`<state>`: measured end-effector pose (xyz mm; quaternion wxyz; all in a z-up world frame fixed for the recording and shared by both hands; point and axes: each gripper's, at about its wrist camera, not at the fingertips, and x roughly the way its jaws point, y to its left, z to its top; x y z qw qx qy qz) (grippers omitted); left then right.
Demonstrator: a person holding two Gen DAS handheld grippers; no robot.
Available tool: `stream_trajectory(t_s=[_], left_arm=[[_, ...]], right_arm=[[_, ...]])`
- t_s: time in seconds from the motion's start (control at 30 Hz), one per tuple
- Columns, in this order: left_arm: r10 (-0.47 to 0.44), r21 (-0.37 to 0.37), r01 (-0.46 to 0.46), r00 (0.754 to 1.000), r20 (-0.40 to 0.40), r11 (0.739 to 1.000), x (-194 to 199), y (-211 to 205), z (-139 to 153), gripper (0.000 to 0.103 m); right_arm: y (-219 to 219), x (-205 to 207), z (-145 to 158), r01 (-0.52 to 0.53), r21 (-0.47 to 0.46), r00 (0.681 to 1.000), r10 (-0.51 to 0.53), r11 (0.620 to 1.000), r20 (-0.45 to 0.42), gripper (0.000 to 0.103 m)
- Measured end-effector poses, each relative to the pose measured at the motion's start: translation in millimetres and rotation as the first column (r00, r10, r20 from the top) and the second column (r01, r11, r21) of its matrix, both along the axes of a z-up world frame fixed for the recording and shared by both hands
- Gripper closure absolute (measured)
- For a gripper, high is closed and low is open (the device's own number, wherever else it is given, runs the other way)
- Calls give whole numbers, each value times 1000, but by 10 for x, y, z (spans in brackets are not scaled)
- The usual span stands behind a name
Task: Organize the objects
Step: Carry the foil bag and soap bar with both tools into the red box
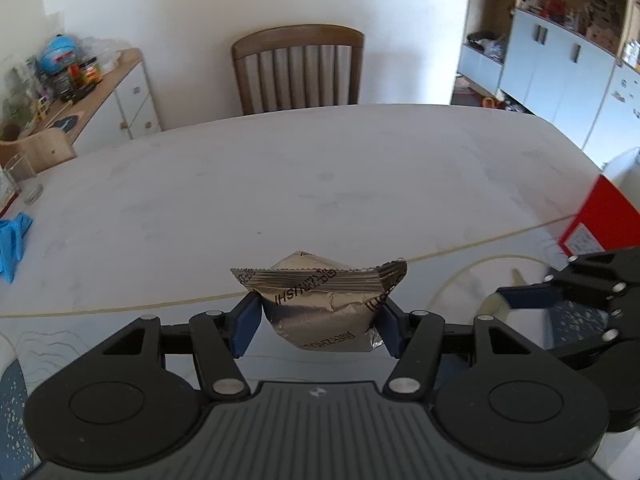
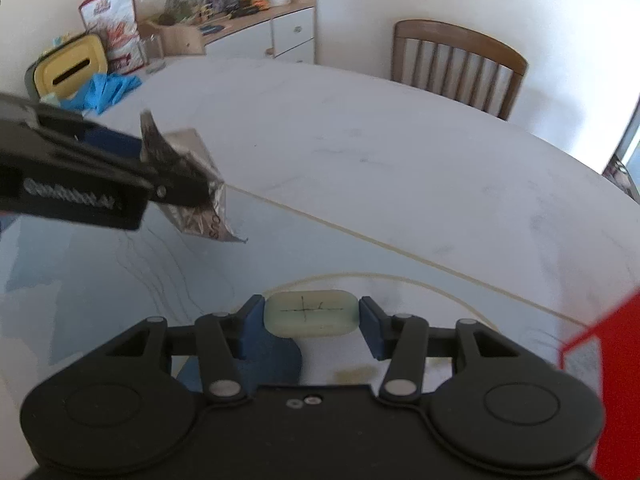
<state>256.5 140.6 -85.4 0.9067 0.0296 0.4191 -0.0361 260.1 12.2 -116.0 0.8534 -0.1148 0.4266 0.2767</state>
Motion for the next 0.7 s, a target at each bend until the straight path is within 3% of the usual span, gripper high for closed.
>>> stream_trajectory(t_s=[0.37, 0.7], left_arm=[[-142, -13, 142, 990, 18, 990, -280, -686, 357, 42], [-210, -40, 211, 977, 41, 977, -426, -1375, 639, 42]], right_arm=[[-664, -443, 635, 84, 35, 996, -85, 996, 33, 54], [-1366, -686, 961, 132, 62, 988, -137, 989, 72, 54]])
